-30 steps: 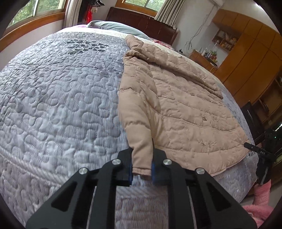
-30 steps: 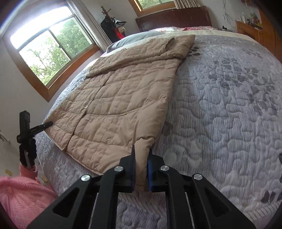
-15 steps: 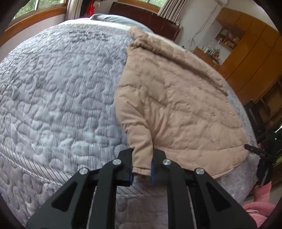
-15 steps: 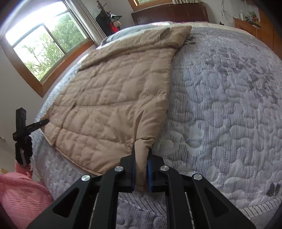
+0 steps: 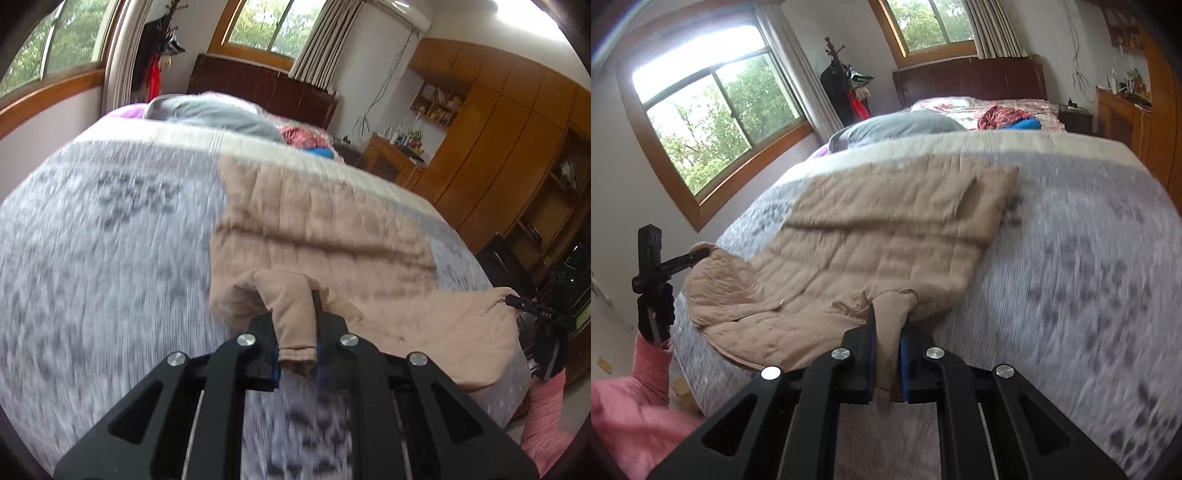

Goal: Fold large clothes
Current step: 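Grasp the hem with the left gripper while the right gripper grasps it too, lifting toward the collar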

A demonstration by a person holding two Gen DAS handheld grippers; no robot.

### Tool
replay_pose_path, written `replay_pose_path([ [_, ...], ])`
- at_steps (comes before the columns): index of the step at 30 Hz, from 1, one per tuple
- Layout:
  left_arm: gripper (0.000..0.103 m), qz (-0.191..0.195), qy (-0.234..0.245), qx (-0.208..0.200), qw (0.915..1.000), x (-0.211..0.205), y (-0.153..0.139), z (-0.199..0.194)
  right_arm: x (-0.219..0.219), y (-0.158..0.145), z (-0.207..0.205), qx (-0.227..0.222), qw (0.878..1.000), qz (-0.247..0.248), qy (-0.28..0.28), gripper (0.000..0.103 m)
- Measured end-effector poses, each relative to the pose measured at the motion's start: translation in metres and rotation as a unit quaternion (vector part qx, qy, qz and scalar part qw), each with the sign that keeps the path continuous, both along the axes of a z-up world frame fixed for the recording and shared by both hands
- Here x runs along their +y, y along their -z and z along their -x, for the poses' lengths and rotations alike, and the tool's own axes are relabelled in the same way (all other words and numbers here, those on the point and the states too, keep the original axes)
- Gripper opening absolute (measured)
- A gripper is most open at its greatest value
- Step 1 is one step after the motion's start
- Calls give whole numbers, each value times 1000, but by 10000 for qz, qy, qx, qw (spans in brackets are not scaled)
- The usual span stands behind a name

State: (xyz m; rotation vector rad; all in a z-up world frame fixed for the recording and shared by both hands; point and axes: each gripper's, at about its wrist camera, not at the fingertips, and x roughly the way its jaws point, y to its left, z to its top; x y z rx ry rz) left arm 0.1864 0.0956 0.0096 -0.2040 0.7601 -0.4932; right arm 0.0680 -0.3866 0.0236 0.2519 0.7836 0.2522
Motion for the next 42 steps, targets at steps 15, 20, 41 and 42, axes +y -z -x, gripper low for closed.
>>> replay_pose_path([
  [15,11,-485,-653,-26,9967,-57,-19,-208,-60,-20,-200,787,9940,-352,671,10],
  [20,11,-571,-815,276,9947,-70,5,-259,-82,8,-254,1182,9870,-496,974,10],
  [41,35,500,-642,1483,9856,-48,60,-326,-130,71,-301,1584,9600,-1919,1281,36],
  [42,39,786,-561,1458,9846,-40,53,-318,-133,69,-296,1547,9581,-2058,1254,39],
])
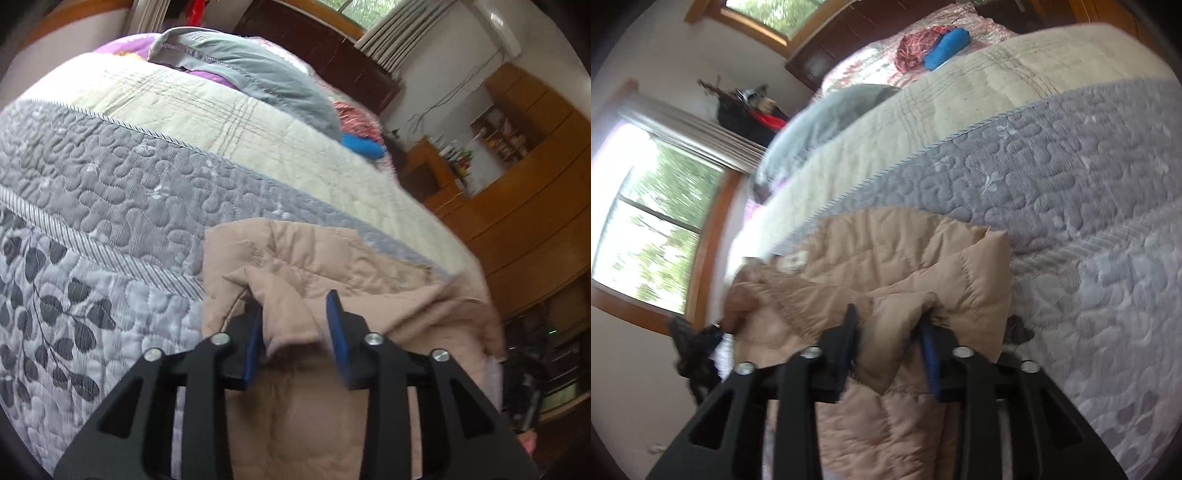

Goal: Fold large clothes
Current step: 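Grasp the hem with the left gripper while the right gripper grasps it too, lifting toward the collar, then lay the hem down over the coat and open both grippers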

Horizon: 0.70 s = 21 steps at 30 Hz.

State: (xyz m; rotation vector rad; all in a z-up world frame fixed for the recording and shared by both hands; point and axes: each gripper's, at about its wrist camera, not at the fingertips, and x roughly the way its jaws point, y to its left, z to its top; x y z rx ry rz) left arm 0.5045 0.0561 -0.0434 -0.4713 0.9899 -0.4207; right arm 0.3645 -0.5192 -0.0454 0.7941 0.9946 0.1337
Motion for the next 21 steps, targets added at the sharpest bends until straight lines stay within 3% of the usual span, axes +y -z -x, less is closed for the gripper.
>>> replay_pose_path([
  [2,41,168,97,-114,9997,6,-9,11,1,-7,9,-59,9999,160,22,44],
  [4,43,60,198,-295,9994,12,-20,26,5,-16,20,-129,9986,504,29,50],
  [11,45,-1196,162,-335,9921,10,-3,73,38,-10,56,-215,9945,965,-345,50],
  [14,45,-1101,233,-282,9932,13,7,82,50,4,66,-142,9934,1036,-466,48],
  [16,45,-1024,276,-277,9940,10,14,88,57,10,68,-113,9913,1211,-514,40],
  [19,32,-1228,241,-381,9914,-2,18,91,62,13,66,-59,9885,1426,-491,21],
  [21,11,-1271,241,-499,9903,-8,17,93,67,6,63,-194,9880,1447,-501,13],
])
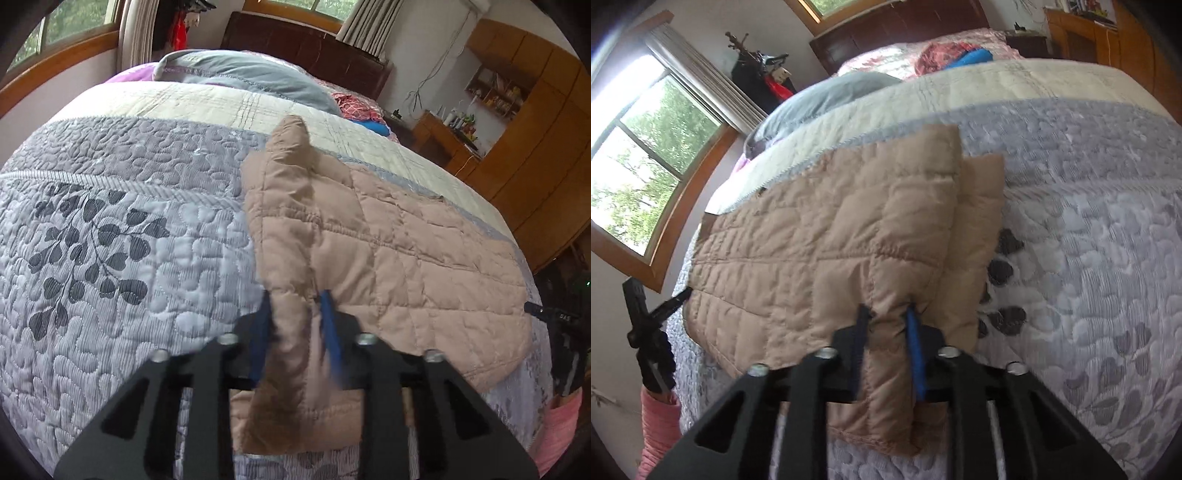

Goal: Fold large clothes

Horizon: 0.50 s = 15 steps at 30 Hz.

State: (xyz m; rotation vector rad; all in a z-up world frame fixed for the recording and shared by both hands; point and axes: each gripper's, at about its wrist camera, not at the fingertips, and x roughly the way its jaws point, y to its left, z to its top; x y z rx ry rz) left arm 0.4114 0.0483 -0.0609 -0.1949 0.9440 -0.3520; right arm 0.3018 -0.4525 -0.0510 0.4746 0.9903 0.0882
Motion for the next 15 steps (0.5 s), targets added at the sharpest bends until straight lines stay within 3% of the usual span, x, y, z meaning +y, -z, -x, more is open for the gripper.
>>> replay_pose_path([
  [5,7,-73,-332,-504,9982,0,-9,14,10,-19,-4,-393,9982,450,6,10],
  [9,7,-78,-405,-301,9987,4,9,7,1,0,-13,-59,9990,415,163,9],
  [15,9,-67,-286,-13,9996,1,33,-10,-16,36,-19,189,9996,-47,226,10],
])
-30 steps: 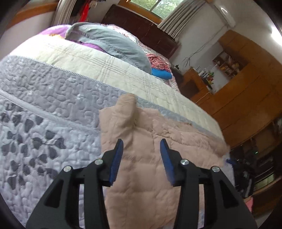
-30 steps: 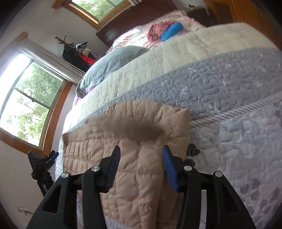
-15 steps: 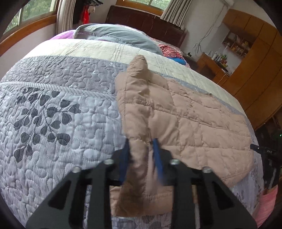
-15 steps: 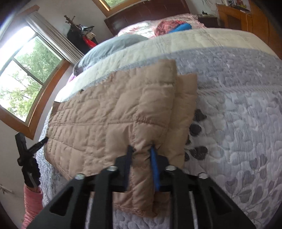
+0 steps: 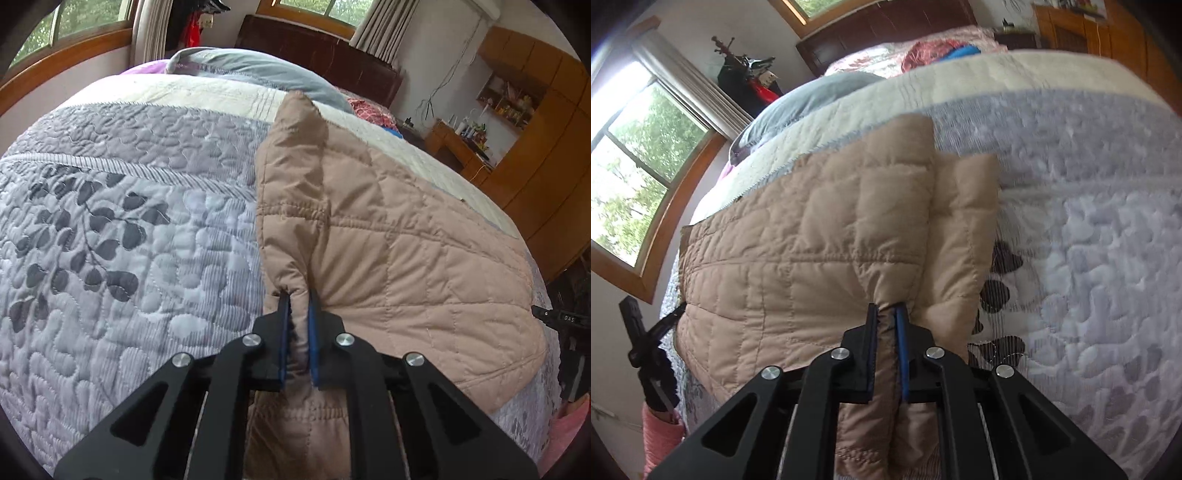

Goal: Fold large clothes

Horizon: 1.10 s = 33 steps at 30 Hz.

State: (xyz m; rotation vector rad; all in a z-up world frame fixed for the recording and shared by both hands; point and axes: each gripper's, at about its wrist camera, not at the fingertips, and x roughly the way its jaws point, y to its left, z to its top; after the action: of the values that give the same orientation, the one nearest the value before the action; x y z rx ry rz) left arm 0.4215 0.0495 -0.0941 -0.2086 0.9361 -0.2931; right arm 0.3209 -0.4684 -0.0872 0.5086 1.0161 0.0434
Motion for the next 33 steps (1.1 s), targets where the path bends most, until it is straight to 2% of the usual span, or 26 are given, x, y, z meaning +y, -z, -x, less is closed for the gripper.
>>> replay_pose_path([
  [5,9,-328,7,-145,9994,-10,3,2,4,9,0,17,9999,142,41,10],
  [8,12,-242,-44,11,9997,-7,1,0,6,6,2,59,9998,198,69,11],
  [10,15,-217,-127,105,9996,-1,-7,1,6,-2,6,38,9997,167,182,20],
  [11,20,-237,-190,88,9995,2,-13,2,7,-13,12,-50,9994,221,258,20],
  [12,23,-322,-285,-72,9990,6,-28,10,8,-24,21,-170,9988,340,312,21],
  [15,22,-599,-442,-678,9949,5,-63,37,18,-57,46,-529,9954,714,351,21],
  [17,20,-553,-265,-857,9944,-7,-77,53,33,-72,55,-653,9957,638,152,21],
  [19,20,-470,130,-797,9956,-35,-83,66,53,-79,57,-648,9966,494,-91,21],
  [22,21,-459,423,-680,9957,-78,-77,79,98,-77,52,-540,9970,452,-334,21],
  [24,21,-597,481,-672,9948,-103,-68,81,119,-72,49,-546,9959,617,-380,21],
  [27,21,-557,616,-451,9955,-127,-47,78,137,-58,43,-510,9950,762,-404,21],
  [30,23,-725,618,-287,9950,-136,-24,72,144,-37,35,-346,9942,952,-351,21],
  [33,23,-732,721,-264,9944,-133,-6,71,142,-15,28,-168,9951,910,-352,18],
])
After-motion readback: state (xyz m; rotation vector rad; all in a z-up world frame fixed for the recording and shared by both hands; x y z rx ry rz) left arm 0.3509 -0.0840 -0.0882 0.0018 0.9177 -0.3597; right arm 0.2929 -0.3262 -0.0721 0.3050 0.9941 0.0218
